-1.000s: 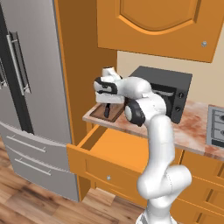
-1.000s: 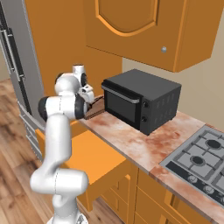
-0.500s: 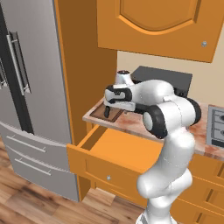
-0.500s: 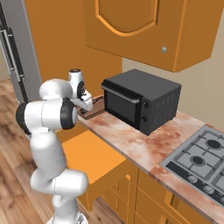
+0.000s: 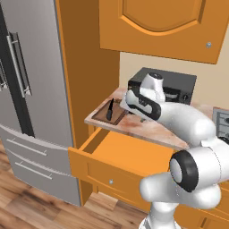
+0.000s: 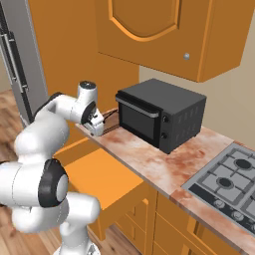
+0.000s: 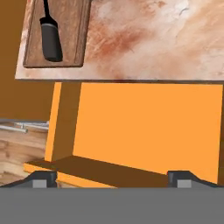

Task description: Pick up the knife from the drawer and place it on the cutting board. Then place the meat from the plate to the cutting board.

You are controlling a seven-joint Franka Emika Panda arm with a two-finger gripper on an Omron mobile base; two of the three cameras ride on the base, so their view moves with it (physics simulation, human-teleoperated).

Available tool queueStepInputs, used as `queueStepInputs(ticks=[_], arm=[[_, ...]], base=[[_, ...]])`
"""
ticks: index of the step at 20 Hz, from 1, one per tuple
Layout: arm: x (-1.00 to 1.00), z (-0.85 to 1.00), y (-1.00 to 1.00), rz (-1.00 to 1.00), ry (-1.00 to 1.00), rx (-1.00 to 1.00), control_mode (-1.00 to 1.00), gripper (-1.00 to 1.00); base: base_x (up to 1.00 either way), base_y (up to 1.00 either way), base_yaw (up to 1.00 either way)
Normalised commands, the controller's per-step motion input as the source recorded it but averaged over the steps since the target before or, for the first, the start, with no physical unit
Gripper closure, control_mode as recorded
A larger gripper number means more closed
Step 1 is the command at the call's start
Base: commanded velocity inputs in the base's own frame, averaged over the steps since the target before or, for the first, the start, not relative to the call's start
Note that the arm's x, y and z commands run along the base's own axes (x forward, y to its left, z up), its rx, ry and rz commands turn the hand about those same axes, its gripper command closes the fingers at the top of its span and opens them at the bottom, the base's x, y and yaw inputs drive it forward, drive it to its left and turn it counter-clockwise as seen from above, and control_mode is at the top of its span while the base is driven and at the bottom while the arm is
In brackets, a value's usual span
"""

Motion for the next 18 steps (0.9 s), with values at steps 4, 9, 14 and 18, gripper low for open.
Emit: queueStepInputs(ticks=[4,9,14,18], arm=[[-1.00,0.87,0.00,0.08,0.23,0.05,-1.00,-1.00],[-0.29,0.04,0.02,0.02,0.10,-0.02,-1.00,-1.00],[-0.98,0.43,-0.07,0.00,-0.08,-0.11,-1.00,-1.00],[-0.98,0.21,-0.28,0.13,-0.19,-0.09,-1.00,-1.00]], base=[[0.00,0.00,0.00],[0.00,0.00,0.00],[0.00,0.00,0.00],[0.00,0.00,0.00]])
